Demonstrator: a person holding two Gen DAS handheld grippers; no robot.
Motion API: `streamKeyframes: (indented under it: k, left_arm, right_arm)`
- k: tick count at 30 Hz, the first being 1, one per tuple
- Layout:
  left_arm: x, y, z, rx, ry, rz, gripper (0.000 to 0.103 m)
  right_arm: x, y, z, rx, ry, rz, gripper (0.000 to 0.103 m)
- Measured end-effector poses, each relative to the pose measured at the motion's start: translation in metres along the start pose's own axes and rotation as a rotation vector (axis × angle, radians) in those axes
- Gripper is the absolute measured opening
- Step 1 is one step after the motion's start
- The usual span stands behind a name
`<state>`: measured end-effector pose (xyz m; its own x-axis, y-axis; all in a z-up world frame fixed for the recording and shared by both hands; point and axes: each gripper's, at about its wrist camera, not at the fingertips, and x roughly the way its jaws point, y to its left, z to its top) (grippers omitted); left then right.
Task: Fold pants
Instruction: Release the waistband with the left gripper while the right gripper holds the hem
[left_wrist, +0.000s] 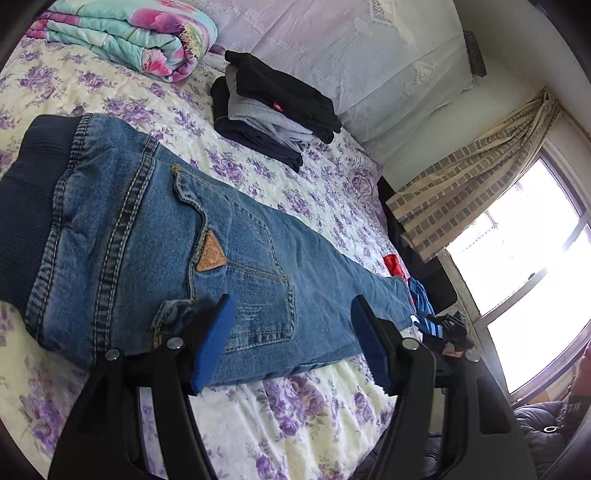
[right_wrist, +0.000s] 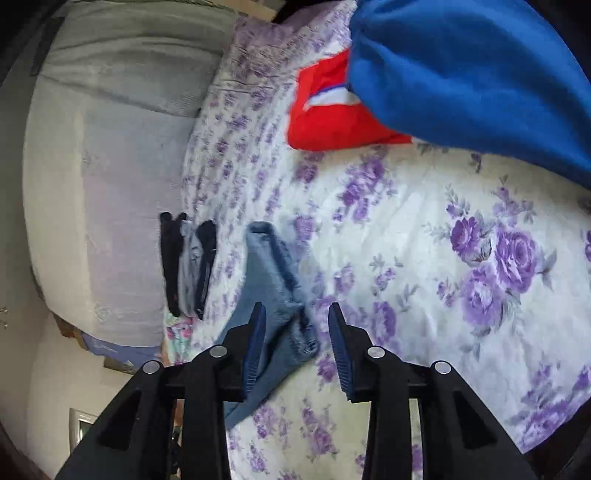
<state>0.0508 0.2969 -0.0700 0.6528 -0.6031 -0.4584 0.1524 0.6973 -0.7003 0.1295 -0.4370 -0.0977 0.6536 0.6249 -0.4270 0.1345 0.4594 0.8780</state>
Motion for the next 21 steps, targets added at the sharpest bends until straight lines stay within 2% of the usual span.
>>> streamKeyframes:
  k: [1,3,5,9,13,15,21]
  left_arm:
    - [-0.001,-0.002,0.000,-0.003,0.003,0.007,0.066]
    - [-0.003,-0.012,-0.003,0.014,-0.004,0.024,0.078]
    - [-0.003,-0.017,-0.006,0.029,-0.016,0.046,0.081]
    - [-0.005,-0.012,-0.011,-0.009,-0.045,0.040,0.081]
    - [-0.014,0.001,-0.012,-0.076,-0.062,0.003,0.081]
    - [-0.026,0.005,-0.014,-0.135,-0.089,-0.004,0.081]
    - [-0.063,0.002,-0.031,-0.168,-0.150,0.053,0.081]
  right_arm:
    - [-0.003,0.008,-0.005,-0.020,-0.005,0.033,0.036]
    - [0.004,0.020,-0.015,-0.043,0.035,0.064,0.040]
    - [0.019,0.027,-0.025,-0.066,0.070,0.045,0.040]
    - [0.037,0.021,-0.028,-0.048,0.063,-0.017,0.040]
    - [0.057,0.009,-0.034,0.051,0.082,-0.004,0.039]
    - [0.060,0.009,-0.035,0.055,0.079,0.006,0.039]
    - [0.067,0.018,-0.037,0.032,0.063,0.008,0.045]
